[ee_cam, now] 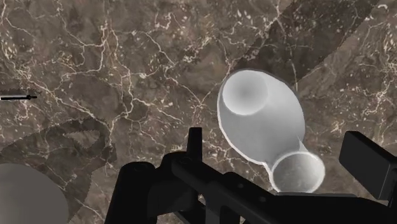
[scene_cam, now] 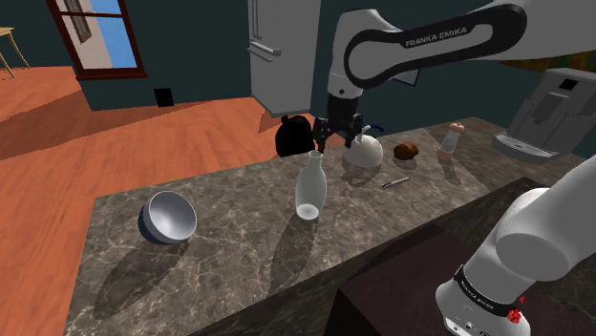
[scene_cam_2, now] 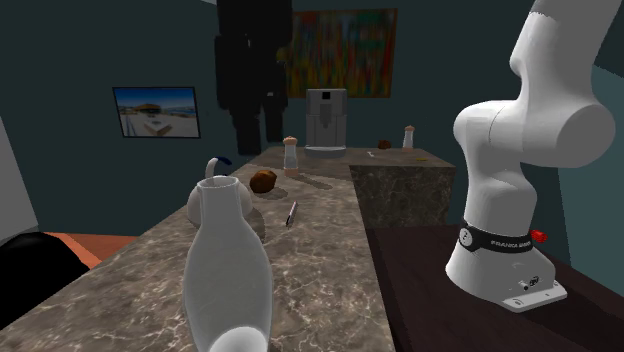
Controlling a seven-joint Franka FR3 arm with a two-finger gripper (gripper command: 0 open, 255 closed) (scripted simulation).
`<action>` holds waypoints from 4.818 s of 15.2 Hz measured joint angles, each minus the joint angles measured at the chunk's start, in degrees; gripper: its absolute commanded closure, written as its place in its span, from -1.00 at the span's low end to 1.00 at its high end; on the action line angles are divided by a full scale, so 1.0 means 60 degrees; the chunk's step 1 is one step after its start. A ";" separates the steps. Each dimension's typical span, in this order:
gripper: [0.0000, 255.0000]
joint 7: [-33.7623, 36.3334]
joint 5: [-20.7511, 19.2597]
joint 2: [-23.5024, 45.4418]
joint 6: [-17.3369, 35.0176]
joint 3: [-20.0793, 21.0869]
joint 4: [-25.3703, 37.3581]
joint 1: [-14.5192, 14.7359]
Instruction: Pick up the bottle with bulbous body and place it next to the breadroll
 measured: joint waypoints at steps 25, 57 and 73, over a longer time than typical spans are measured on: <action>1.00 0.0978 -0.0573 0.1683 0.1444 0.0454 0.0234 0.0085; 1.00 0.0829 -0.0453 0.1150 -0.2006 0.0366 0.3173 0.0049; 1.00 0.0894 -0.0563 0.1608 -0.4133 0.0396 0.5743 0.0049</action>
